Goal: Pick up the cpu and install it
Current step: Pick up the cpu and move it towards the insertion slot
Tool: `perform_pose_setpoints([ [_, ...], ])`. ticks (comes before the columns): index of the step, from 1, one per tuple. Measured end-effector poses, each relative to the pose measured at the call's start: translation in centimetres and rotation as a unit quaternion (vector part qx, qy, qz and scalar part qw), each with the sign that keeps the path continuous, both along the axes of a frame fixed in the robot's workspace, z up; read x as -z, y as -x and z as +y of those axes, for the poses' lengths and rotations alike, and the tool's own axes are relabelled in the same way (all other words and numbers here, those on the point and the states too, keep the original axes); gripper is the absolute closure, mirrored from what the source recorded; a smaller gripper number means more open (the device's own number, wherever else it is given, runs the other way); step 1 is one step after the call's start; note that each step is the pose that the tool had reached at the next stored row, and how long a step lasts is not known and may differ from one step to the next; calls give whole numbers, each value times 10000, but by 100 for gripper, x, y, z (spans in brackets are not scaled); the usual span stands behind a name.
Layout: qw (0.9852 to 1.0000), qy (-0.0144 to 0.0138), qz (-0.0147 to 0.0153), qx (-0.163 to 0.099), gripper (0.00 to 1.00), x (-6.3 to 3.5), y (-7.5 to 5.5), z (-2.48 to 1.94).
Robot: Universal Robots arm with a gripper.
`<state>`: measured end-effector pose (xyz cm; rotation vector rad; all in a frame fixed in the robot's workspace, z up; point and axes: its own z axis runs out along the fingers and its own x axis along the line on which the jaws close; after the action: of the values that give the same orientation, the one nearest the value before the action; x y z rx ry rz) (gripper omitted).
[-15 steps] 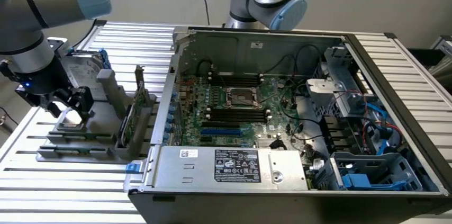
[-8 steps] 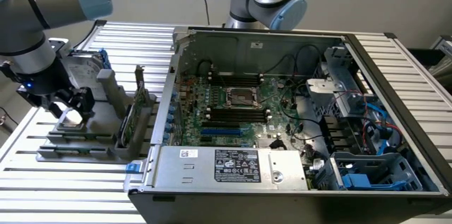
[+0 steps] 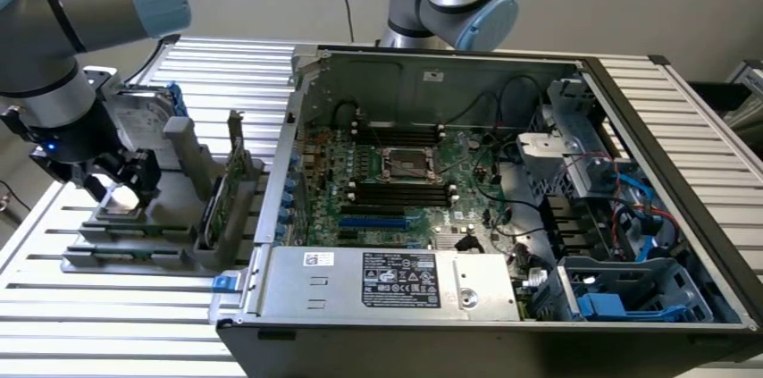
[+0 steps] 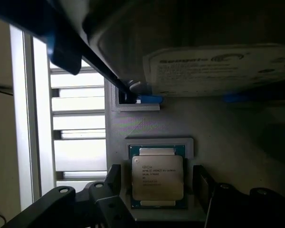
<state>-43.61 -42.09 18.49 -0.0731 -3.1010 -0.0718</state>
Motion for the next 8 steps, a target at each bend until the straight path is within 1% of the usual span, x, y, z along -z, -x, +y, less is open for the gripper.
perform_pose_setpoints([
  [7, 10000, 0, 0, 0, 29, 2, 0, -7],
  [8, 10000, 0, 0, 0, 31, 2, 0, -7],
])
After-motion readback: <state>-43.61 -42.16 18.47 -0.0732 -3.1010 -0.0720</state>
